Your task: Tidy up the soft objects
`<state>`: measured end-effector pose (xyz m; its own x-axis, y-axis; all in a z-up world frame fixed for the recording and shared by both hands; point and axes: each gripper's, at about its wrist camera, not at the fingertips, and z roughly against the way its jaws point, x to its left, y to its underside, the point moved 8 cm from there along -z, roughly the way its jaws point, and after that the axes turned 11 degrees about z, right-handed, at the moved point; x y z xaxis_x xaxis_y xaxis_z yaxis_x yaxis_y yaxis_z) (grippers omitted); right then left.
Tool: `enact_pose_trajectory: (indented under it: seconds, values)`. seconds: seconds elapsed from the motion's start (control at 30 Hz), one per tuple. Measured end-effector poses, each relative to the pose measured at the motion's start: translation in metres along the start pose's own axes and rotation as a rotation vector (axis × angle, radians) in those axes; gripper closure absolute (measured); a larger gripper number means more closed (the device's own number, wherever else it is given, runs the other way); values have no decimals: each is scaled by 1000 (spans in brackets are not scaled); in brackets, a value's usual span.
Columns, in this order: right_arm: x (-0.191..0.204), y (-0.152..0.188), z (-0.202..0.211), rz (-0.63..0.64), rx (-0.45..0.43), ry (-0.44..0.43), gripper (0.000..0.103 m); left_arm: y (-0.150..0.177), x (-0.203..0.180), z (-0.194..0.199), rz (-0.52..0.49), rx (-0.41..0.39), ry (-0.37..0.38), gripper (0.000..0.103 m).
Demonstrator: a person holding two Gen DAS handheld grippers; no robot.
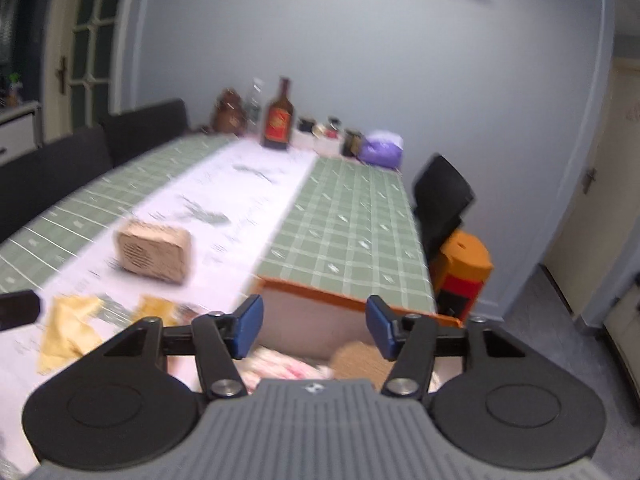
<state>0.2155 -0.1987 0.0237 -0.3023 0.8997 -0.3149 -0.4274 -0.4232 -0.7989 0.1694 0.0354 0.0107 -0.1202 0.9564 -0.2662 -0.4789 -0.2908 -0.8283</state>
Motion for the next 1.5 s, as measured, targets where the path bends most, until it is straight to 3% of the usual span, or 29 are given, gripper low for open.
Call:
enact_pose_trajectory:
  seconds: [0.13, 0.17, 0.23, 0.43, 0.67, 0.9, 1.1, 1.33, 1.5]
  values:
    - [31, -16, 12, 34, -44, -58, 38, -5, 21, 10, 12, -24, -34, 0]
    - [39, -18, 11, 42, -44, -70, 30, -5, 26, 11, 14, -28, -41, 0]
    - [56, -19, 7, 52, -30, -105, 27, -5, 37, 14, 16, -35, -52, 0]
    - [101, -20, -19, 83, 52, -181, 27, 4, 72, 14, 59, -24, -83, 0]
    - [136, -11, -77, 19, 251, -277, 27, 19, 112, 1, 113, 31, -117, 0]
    - [152, 6, -135, -33, 444, -283, 27, 37, 148, -8, 151, 88, -155, 0]
    - [161, 10, -163, 4, 483, -257, 27, 41, 163, -26, 191, 133, -165, 0]
    - [165, 20, -183, -1, 530, -267, 32, 38, 155, -51, 118, 143, -209, 0]
    - [165, 29, -191, -40, 567, -323, 32, 40, 149, -71, 97, 169, -228, 0]
